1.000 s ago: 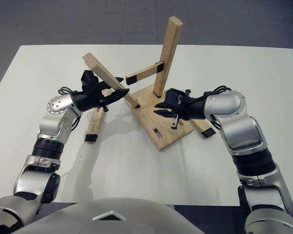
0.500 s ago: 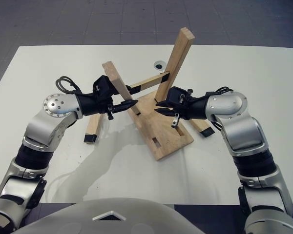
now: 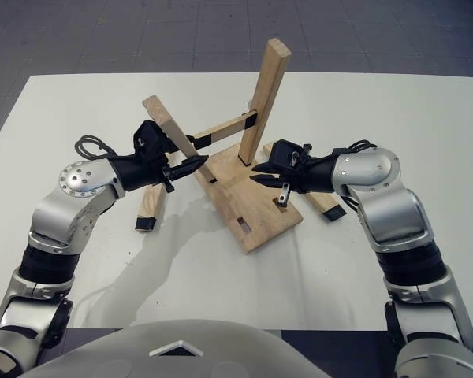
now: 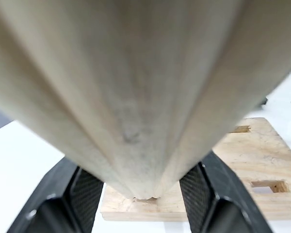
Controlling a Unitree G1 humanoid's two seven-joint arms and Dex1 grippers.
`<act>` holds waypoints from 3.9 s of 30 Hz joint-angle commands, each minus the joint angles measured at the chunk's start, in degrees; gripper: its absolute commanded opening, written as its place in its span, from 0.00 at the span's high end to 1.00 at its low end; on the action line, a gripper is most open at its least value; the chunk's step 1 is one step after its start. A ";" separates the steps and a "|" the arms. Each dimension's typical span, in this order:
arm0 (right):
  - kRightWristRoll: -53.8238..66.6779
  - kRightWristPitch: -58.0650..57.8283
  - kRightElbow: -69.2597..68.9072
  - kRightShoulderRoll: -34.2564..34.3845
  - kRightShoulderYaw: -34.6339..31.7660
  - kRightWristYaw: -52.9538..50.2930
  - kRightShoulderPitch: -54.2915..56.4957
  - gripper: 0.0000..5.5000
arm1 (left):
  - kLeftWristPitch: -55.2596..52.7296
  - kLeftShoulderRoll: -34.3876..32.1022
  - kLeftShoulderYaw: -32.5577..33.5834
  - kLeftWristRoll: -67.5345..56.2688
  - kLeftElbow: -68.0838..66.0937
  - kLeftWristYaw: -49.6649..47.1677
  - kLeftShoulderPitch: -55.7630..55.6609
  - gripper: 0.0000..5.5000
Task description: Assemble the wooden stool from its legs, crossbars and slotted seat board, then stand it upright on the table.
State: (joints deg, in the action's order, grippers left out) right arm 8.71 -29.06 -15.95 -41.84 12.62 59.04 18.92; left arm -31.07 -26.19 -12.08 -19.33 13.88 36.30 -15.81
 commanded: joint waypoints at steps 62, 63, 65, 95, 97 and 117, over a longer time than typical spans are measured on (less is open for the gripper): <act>2.18 -3.67 -3.39 0.27 -0.86 -3.35 -1.02 0.87 | -2.10 -2.79 -4.46 1.72 -20.79 -4.58 7.33 0.63; 2.53 -3.81 -3.45 1.01 -1.43 -4.09 -0.89 0.87 | -0.80 -3.24 -3.89 1.94 -20.12 -4.69 7.12 0.63; 3.11 -4.27 -3.70 2.06 -2.21 -5.21 -0.72 0.87 | 0.12 -4.19 -3.32 1.77 -19.19 -4.24 6.94 0.63; 2.33 3.34 10.63 31.69 0.89 -28.92 15.39 0.98 | -7.24 -6.89 -14.82 5.68 -35.78 7.64 -6.47 0.63; 1.03 5.30 14.10 33.01 1.61 -29.74 16.41 0.98 | -6.87 -7.44 -15.64 6.21 -36.91 8.59 -7.05 0.63; -11.61 4.57 19.38 32.64 11.88 -30.79 7.52 0.98 | -5.55 -6.66 -18.68 7.62 -41.95 10.59 -8.79 0.63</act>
State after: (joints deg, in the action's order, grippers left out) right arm -3.12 -19.00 1.80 -8.88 21.85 24.99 29.86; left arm -25.52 -30.22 -18.86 -24.06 -18.84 48.40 -36.58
